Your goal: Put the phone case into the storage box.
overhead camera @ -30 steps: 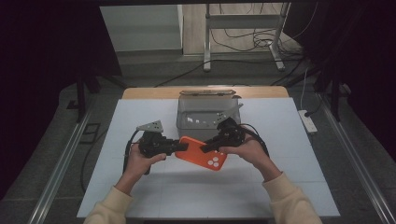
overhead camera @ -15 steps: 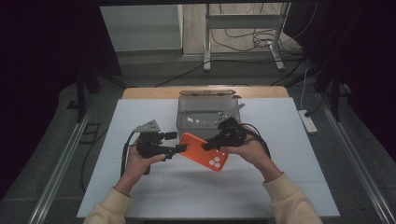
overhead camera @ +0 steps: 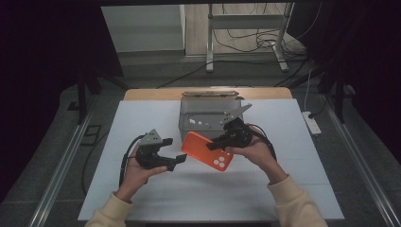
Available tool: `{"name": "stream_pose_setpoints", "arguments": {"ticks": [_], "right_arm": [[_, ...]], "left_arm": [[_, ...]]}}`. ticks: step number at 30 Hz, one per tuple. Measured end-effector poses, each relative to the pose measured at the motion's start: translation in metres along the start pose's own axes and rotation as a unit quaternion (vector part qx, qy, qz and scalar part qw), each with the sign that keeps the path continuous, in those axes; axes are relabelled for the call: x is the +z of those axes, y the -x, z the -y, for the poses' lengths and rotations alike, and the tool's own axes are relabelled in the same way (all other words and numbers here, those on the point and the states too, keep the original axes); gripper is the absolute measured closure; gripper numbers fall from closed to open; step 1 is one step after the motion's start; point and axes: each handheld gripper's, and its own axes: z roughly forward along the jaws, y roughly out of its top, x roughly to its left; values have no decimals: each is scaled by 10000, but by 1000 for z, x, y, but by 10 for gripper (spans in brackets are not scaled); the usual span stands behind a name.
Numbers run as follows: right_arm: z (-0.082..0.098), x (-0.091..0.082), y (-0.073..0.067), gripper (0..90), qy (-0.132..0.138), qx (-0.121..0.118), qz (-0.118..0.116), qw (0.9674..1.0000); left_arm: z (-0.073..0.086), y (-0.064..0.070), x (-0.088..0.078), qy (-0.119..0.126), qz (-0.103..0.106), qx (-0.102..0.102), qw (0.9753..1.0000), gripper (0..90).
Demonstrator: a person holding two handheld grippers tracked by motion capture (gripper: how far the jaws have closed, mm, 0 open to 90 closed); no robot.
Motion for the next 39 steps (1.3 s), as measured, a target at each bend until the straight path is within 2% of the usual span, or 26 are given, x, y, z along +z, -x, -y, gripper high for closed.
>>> {"name": "stream_pose_setpoints", "arguments": {"ticks": [3, 5, 9, 21, 25, 27, 39], "right_arm": [[0, -1, 0, 801, -9, 14, 22, 10000], [0, -2, 0, 800, -47, 129, -17, 9999], [0, -5, 1, 801, 7, 85, 48, 10000], [0, -7, -1, 801, 52, 5, 198, 9998], [0, -8, 0, 801, 73, -15, 240, 9997], [1, -8, 0, 801, 55, 73, 235, 9997], [2, -9, 2, 801, 54, 65, 336, 9994]], "left_arm": [[3, 2, 0, -57, -74, 35, 10000, 145], [6, 3, -1, -68, -119, 38, 9999, 145], [12, 3, -5, -58, -146, 18, 9999, 141], [34, -4, -11, -88, -611, -41, 9981, 134], [45, -7, -12, -133, -685, -175, 9974, 133], [49, -8, -12, -150, -689, -236, 9972, 132], [61, -9, -15, -211, -922, -204, 9953, 120]]}}
